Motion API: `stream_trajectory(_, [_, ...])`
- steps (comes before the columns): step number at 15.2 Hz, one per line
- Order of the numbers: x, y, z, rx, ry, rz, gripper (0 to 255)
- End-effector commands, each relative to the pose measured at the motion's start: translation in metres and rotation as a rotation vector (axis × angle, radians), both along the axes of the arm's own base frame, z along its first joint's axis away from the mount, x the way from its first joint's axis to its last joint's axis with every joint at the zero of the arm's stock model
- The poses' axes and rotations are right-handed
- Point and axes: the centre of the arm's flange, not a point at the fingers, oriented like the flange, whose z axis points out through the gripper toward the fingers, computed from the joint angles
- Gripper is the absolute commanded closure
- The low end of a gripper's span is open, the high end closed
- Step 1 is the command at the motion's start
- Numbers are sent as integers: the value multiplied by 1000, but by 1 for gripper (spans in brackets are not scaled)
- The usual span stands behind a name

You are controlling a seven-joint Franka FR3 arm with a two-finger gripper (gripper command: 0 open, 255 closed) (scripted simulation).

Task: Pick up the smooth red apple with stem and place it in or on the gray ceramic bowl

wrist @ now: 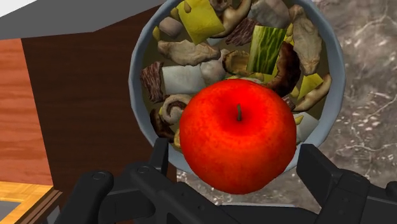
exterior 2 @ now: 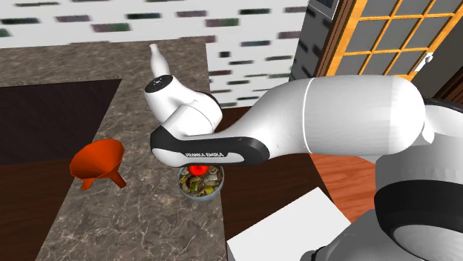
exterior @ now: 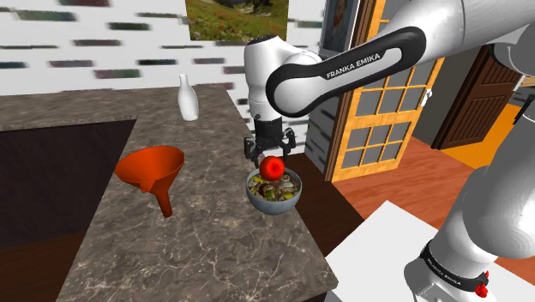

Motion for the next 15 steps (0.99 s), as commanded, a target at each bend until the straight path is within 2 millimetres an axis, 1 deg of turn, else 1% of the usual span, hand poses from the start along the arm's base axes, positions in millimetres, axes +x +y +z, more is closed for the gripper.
stream_trajectory(1, [0,0,-1,0,1,0,0])
stream_trajectory(3, [0,1,-1,0,1,0,0])
stream_trajectory(6, [0,6,38,0,1,0,0])
stream_trajectory(7, [0,8,48,0,1,0,0])
stream_trajectory(15, [0,8,48,0,1,0,0])
